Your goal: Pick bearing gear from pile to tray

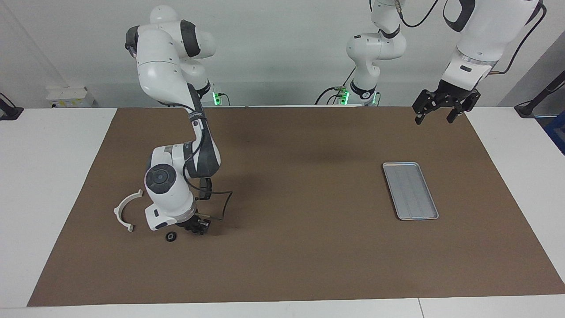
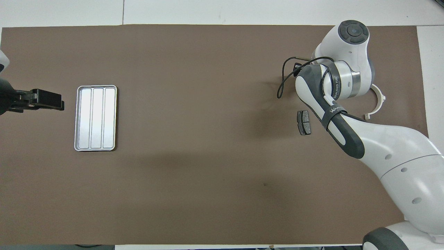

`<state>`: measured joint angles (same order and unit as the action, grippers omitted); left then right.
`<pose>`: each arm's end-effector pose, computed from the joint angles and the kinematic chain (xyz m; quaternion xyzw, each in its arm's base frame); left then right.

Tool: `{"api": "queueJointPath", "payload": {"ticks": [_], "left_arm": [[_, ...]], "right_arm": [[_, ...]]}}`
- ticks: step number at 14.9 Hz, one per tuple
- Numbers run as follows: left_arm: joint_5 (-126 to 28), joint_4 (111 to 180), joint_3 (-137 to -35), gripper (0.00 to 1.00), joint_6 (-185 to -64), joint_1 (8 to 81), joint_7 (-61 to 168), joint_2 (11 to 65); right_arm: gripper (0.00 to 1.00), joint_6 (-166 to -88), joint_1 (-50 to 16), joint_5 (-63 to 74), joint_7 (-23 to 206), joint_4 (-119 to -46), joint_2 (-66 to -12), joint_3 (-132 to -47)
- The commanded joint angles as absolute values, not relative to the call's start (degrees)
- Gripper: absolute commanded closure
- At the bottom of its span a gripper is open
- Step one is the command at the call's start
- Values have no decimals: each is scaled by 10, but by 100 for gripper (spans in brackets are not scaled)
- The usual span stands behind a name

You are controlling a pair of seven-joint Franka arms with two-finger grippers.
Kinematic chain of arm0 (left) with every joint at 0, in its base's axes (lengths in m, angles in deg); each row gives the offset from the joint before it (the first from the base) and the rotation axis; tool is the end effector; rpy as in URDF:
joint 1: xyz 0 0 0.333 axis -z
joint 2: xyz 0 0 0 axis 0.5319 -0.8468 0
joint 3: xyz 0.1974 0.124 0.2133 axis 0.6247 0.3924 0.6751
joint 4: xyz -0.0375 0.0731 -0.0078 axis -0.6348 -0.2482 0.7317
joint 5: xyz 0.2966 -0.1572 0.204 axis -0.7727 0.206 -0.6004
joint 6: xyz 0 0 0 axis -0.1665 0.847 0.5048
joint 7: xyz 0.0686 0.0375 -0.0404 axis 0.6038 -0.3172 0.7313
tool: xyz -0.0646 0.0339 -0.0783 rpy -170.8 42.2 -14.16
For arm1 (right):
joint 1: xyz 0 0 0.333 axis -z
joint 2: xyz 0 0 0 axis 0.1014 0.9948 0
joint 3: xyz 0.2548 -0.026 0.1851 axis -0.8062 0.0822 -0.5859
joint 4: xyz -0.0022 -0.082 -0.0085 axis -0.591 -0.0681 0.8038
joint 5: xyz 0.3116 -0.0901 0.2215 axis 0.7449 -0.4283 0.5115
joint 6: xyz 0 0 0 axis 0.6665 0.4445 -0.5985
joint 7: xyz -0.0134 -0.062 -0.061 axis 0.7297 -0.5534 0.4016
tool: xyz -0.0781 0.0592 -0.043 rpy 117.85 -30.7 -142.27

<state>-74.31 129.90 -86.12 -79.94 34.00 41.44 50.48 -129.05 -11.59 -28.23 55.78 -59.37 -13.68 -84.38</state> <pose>0.5424 -0.0520 0.6277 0.9996 -0.0140 0.0259 0.0034 0.7213 0.0877 0.2876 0.9866 -0.1622 -0.0046 0.0156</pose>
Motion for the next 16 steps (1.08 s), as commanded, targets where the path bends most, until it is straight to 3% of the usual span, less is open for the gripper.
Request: {"api": "queueJointPath", "payload": {"ticks": [1,4,8,11,16], "left_arm": [[-737,1325,-859,0,-813,340,418,526],[-737,1325,-859,0,-814,341,419,526],[-737,1329,-859,0,-814,340,418,528],[-737,1329,-859,0,-816,343,419,528],[-737,1329,-859,0,-840,345,411,526]], "right_arm": [[74,-1291,-111,-277,550,-584,-127,-845],[100,-1292,-109,-278,550,-584,-127,-845],[100,-1268,-108,-287,556,-583,-129,-844],[100,-1173,-108,-286,572,-538,-146,-845],[100,-1030,-141,-272,539,-511,-228,-876]]}}
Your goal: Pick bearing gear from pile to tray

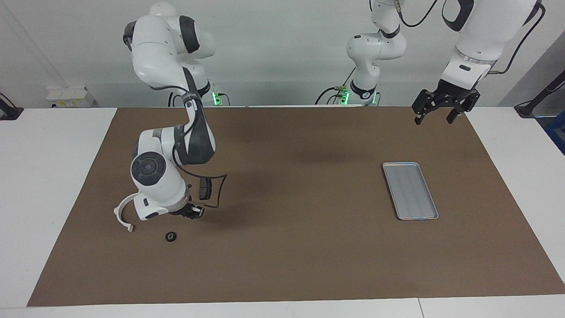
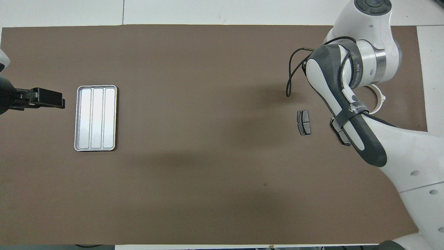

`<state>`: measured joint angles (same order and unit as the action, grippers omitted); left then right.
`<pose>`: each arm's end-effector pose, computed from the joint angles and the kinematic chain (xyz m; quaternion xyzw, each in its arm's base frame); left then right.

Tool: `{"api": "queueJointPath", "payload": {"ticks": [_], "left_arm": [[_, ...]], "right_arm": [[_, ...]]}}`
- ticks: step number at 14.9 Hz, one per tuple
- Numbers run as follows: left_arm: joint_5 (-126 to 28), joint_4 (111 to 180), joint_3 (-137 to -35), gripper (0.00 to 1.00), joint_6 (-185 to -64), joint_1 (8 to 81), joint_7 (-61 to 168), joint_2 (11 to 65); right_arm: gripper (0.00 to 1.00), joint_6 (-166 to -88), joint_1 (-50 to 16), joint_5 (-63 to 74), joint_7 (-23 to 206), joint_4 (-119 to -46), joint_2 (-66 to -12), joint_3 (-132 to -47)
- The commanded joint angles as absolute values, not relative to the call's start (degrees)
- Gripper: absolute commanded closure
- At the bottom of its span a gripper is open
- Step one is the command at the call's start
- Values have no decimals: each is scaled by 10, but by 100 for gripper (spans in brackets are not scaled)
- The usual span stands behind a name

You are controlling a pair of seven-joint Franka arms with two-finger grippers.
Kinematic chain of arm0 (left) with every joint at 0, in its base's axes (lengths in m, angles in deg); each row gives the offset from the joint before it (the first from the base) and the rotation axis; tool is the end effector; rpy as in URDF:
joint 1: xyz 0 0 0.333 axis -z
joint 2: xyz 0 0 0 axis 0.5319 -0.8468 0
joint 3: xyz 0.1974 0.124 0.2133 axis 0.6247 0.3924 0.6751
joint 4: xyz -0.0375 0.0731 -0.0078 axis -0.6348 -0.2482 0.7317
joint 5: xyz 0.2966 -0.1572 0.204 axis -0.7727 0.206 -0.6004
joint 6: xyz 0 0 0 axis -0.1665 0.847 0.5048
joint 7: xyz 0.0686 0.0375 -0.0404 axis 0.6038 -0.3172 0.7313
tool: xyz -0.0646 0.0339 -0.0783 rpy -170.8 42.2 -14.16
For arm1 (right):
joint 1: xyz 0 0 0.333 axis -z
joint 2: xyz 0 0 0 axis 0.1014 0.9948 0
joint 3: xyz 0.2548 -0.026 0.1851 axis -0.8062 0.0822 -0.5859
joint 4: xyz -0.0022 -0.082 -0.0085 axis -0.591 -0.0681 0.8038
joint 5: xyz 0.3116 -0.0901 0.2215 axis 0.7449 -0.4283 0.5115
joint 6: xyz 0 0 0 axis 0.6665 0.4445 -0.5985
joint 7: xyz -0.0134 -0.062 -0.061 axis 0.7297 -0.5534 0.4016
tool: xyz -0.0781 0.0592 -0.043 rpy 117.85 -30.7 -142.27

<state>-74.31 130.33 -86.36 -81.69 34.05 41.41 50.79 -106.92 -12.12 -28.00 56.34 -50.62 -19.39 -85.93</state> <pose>0.5434 -0.0550 0.6299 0.9990 -0.0168 0.0400 0.0043 0.7029 0.1041 0.4001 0.9861 -0.1476 -0.0695 0.0310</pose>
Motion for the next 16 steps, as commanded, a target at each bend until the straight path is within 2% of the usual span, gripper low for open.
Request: {"api": "queueJointPath", "payload": {"ticks": [1,3,5,9,13,16], "left_arm": [[-737,1329,-859,0,-844,346,419,526],[-737,1330,-859,0,-839,346,417,527],[-737,1348,-859,0,-835,346,415,535],[-737,1371,-859,0,-835,346,412,546],[-737,1385,-859,0,-841,347,414,552],[-737,1405,-859,0,-846,345,407,563]], "right_arm": [[100,-1008,-157,-268,487,-502,-241,-878],[100,-981,-216,-268,382,-480,-243,-882],[100,-996,-263,-252,257,-472,-244,-885],[100,-1087,-337,-243,124,-502,-240,-886],[100,-1171,-405,-289,15,-503,-172,-886],[100,-1234,-411,-302,-5,-503,-131,-886]]}}
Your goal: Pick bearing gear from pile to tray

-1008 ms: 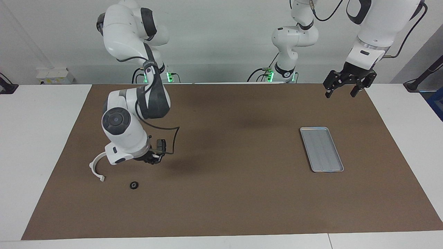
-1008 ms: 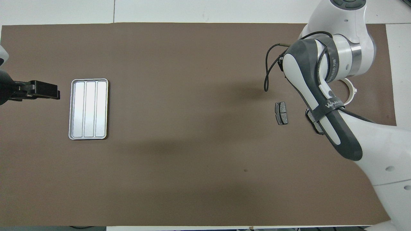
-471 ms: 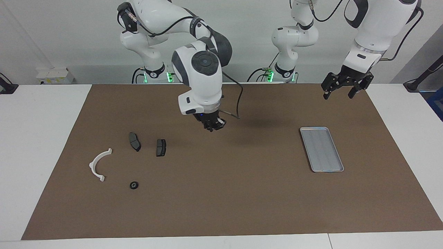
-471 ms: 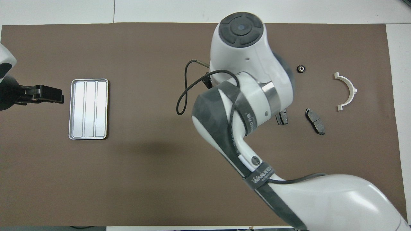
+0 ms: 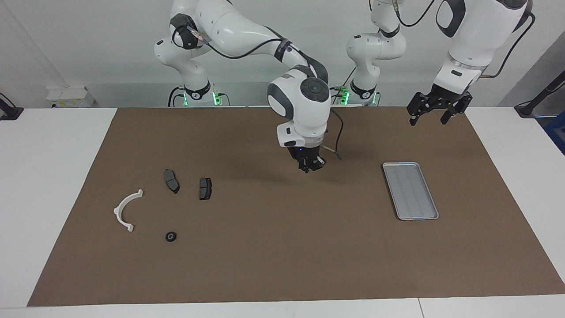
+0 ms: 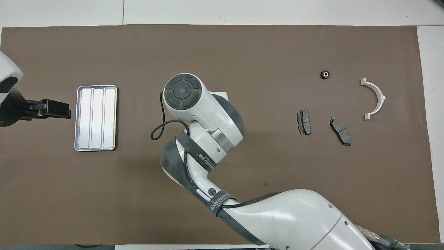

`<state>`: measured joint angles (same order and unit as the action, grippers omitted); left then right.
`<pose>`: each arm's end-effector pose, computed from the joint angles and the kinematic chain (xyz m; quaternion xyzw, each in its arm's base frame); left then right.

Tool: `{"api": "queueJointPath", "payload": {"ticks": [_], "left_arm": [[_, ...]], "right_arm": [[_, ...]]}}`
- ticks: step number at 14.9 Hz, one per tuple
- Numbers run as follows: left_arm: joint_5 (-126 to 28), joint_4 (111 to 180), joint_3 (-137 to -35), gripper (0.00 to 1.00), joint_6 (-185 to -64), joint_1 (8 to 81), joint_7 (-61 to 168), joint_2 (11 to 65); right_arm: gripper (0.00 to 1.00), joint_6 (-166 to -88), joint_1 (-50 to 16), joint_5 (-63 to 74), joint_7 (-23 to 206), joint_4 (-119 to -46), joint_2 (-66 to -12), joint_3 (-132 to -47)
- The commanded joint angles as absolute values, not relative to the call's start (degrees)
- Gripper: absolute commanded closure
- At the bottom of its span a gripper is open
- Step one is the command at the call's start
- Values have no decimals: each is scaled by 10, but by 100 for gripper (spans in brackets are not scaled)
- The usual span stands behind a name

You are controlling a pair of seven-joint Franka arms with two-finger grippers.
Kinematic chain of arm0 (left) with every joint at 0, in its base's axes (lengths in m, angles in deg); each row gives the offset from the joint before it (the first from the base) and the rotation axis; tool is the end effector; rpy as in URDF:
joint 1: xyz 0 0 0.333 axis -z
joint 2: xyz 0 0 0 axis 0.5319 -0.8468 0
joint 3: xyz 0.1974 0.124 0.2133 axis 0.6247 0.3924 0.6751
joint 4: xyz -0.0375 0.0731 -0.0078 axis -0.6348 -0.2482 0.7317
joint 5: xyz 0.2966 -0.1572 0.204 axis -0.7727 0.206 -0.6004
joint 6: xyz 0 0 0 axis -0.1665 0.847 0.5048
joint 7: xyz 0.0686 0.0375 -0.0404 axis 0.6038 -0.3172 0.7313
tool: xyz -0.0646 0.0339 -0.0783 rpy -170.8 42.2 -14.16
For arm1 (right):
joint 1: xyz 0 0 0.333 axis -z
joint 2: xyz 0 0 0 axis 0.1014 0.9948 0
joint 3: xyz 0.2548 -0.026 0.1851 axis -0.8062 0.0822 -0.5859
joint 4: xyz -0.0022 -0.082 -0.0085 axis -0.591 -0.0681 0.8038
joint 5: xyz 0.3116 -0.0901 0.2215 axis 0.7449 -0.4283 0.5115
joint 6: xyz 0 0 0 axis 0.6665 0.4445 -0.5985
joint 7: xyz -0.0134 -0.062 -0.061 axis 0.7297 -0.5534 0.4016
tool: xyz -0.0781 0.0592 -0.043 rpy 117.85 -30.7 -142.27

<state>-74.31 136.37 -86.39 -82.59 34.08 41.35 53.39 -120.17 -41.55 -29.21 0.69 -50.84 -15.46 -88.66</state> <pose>0.5282 -0.0547 0.6050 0.9997 -0.0176 0.0180 0.0010 0.5677 0.4739 0.3682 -0.9380 0.3467 -0.0029 0.0041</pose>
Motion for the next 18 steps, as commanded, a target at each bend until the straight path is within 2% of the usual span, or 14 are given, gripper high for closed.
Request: {"api": "queueJointPath", "payload": {"ticks": [1,5,9,12,13,14,15,18], "left_arm": [[-737,1406,-859,0,-848,341,407,563],[-737,1408,-856,0,-850,338,404,564],[-737,1417,-855,0,-861,338,406,569],[-737,1420,-855,0,-867,337,413,569],[-737,1420,-855,0,-868,337,413,569],[-737,1420,-855,0,-868,338,411,569],[-737,1420,-855,0,-868,338,411,569],[-737,1420,-855,0,-866,338,411,569]], "right_arm": [[100,-1245,-407,-303,-5,-505,-126,-885],[100,-1268,-409,-310,-6,-515,-111,-884],[100,-1319,-404,-311,-6,-561,-114,-883],[100,-1323,-403,-311,-6,-568,-116,-882],[62,-1315,-403,-311,-5,-566,-119,-882],[11,-1303,-403,-310,-5,-561,-119,-881],[0,-1278,-403,-310,-4,-558,-119,-881],[0,-1195,-384,-315,5,-499,-118,-874]]}}
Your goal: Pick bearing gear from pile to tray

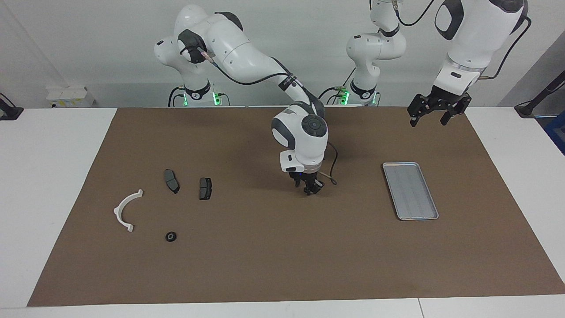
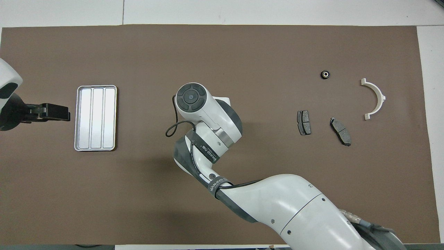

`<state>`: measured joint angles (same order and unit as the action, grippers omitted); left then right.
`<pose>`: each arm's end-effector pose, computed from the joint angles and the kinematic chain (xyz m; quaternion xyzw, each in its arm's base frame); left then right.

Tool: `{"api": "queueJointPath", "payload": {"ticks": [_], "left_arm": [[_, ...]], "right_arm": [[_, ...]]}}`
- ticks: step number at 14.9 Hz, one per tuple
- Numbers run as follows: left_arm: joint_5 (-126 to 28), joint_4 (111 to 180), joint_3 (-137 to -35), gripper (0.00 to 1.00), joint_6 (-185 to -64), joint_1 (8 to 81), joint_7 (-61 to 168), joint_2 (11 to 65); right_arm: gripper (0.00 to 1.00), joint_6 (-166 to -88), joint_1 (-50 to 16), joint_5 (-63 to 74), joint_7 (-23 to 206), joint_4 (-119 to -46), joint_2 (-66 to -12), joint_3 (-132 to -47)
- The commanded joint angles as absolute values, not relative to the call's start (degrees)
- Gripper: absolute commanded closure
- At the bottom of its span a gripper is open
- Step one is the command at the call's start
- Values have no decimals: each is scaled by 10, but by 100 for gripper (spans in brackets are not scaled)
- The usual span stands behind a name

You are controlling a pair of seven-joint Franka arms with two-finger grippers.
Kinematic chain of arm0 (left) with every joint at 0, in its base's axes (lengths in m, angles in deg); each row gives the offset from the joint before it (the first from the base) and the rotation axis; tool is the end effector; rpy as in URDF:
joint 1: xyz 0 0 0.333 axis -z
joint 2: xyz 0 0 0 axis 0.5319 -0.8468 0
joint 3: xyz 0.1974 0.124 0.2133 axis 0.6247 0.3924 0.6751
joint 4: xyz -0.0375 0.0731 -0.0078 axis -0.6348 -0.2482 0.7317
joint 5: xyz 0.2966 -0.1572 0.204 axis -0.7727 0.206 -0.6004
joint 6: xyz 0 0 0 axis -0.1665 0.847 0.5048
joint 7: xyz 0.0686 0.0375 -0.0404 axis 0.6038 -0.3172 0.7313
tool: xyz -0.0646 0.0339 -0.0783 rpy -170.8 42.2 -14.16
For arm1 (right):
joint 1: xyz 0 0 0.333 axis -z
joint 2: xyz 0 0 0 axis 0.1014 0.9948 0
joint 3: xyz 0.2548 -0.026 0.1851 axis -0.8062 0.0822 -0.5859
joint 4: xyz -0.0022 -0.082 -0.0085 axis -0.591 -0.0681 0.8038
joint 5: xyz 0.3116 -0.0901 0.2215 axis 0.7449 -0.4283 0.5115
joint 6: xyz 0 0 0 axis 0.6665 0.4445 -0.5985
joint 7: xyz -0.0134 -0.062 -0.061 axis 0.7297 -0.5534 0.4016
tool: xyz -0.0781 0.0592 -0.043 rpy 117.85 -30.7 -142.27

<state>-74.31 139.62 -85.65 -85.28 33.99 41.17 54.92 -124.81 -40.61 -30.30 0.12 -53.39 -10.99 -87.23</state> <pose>0.5235 -0.0464 0.5961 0.9996 -0.0118 0.0265 0.0014 0.5842 0.4541 0.2959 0.9318 -0.3624 0.0035 0.0205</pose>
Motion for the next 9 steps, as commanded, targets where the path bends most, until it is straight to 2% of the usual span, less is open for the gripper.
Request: {"api": "queueJointPath", "payload": {"ticks": [1,3,6,9], "left_arm": [[-737,1420,-855,0,-866,338,407,569],[-737,1420,-855,0,-865,338,407,569],[-737,1429,-858,0,-886,349,430,569],[-738,1433,-862,0,-946,441,538,538]], "right_arm": [[0,-1161,-367,-314,31,-468,-119,-876],[0,-1107,-320,-309,124,-436,-132,-878],[0,-1069,-226,-304,281,-435,-169,-879],[0,-1070,-152,-308,350,-440,-172,-878]]}}
